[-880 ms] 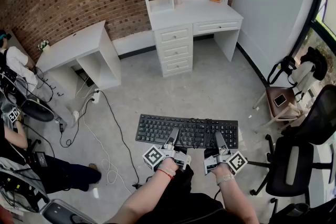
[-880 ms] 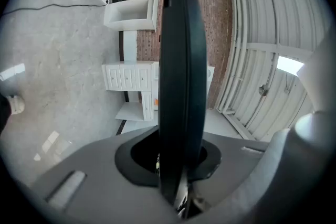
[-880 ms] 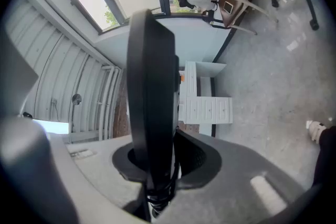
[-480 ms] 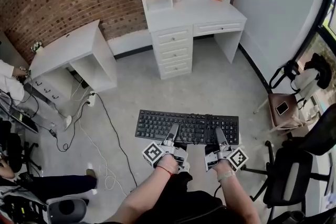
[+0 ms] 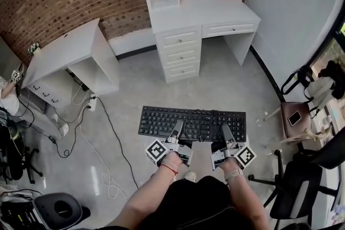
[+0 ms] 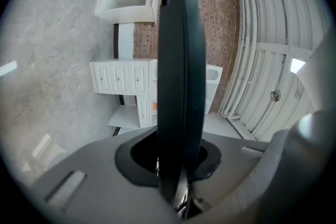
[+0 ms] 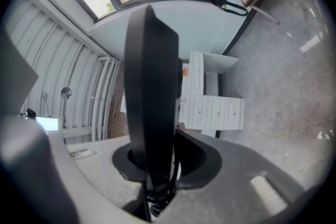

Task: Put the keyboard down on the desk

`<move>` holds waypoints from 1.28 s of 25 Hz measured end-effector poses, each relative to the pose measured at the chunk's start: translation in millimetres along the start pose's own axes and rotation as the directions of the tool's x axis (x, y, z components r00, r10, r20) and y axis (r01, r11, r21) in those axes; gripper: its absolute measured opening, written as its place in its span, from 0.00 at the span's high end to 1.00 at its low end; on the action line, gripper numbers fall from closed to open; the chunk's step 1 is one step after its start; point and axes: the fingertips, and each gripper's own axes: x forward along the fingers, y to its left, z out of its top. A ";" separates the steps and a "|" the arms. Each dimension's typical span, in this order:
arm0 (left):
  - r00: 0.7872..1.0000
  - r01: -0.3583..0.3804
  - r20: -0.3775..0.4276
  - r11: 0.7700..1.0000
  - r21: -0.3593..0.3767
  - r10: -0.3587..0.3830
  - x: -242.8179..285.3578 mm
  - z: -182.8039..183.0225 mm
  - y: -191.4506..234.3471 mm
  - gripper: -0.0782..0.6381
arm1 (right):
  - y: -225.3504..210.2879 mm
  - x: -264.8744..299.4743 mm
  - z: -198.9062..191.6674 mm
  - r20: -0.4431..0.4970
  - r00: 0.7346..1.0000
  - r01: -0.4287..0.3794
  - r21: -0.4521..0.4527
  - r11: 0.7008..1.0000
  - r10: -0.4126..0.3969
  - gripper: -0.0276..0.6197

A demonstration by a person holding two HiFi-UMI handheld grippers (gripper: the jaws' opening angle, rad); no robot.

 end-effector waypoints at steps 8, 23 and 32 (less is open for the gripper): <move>1.000 -0.006 -0.005 1.000 -0.018 0.006 43.9 4.9 11.0 0.81 | -8.0 36.0 22.1 0.014 1.000 -0.009 0.024 1.000 0.009 0.83; 0.998 -0.011 0.060 1.000 -0.016 0.011 152.4 40.6 21.0 0.81 | -22.2 154.4 73.2 -0.036 0.999 -0.016 0.036 0.999 0.017 0.83; 0.996 -0.031 0.079 0.999 -0.022 0.033 219.3 55.9 32.3 0.81 | -37.4 218.1 104.9 -0.074 0.997 0.014 0.044 0.999 -0.011 0.83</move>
